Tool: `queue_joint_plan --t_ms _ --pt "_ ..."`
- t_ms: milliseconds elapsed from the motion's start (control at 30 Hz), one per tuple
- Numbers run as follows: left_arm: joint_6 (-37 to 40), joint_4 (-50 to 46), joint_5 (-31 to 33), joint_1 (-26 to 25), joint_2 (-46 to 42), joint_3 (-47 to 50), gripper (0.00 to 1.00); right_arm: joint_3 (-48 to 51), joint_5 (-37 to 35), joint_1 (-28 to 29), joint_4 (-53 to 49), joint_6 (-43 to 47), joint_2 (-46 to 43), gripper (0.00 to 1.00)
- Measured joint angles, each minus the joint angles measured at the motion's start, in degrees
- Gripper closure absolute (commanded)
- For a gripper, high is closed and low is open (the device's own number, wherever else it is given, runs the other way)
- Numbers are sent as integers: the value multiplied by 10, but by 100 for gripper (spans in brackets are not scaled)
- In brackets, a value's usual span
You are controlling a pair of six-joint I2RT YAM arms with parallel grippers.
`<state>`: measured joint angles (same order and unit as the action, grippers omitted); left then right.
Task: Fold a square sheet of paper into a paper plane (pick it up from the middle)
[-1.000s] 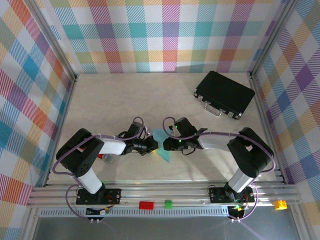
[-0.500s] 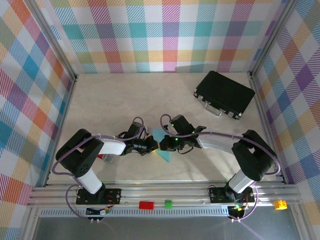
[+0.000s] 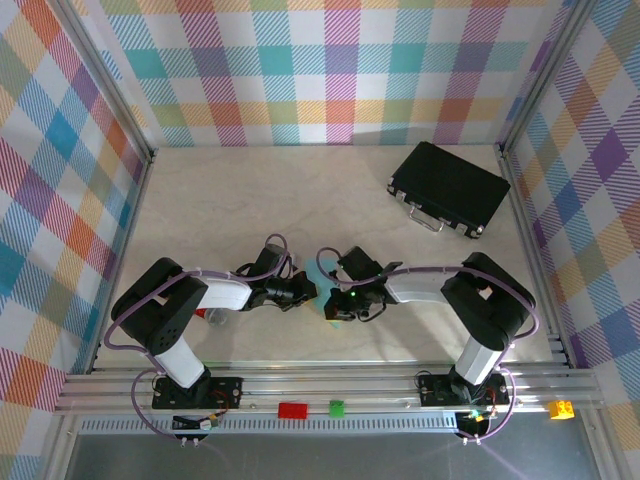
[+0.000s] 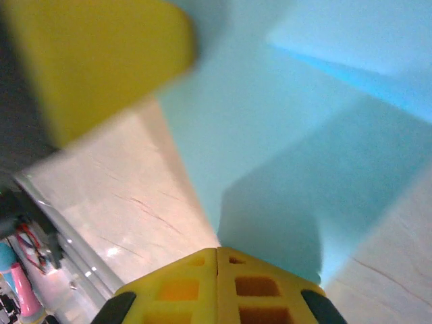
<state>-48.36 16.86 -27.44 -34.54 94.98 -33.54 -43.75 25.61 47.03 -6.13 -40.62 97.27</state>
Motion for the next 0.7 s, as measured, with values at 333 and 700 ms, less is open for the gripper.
queue_joint_plan --t_ms 333,700 --pt "0 -2 -1 0 0 0 100 27 0 3 -22 -30 -83 97" --pt "0 -1 -1 0 0 0 100 -26 -20 5 21 -56 21 96"
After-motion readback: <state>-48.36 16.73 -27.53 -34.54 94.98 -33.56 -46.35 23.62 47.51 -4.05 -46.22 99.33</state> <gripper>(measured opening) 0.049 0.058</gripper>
